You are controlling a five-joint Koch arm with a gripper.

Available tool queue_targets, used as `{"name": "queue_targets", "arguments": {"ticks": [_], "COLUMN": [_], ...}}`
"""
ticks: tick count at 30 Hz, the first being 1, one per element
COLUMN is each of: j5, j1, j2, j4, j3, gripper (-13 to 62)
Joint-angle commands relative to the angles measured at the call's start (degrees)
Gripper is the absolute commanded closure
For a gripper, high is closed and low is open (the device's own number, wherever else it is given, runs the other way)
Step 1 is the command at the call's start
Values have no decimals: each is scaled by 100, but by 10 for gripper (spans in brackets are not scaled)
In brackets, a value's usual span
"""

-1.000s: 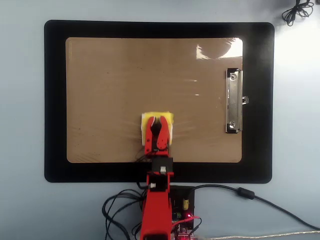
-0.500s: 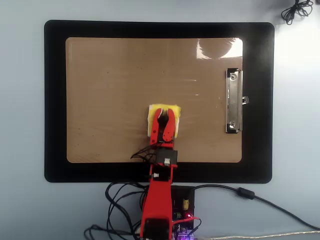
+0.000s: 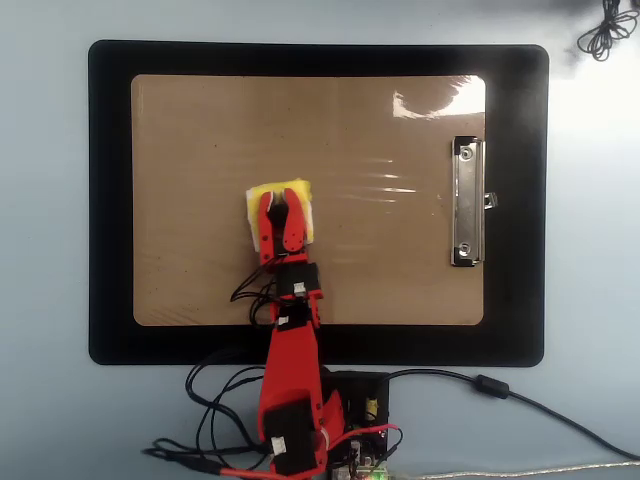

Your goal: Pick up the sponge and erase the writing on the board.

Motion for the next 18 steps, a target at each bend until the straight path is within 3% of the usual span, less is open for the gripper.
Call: {"name": "queue_targets", "arguments": {"ticks": [1, 11, 18], "j5": [-1204, -2074, -2101], "j1": [-984, -3226, -4017], "j2": [149, 167, 158], "j4": [88, 545, 554], "j3": [-18, -53, 35], "gripper": [572, 572, 572]}}
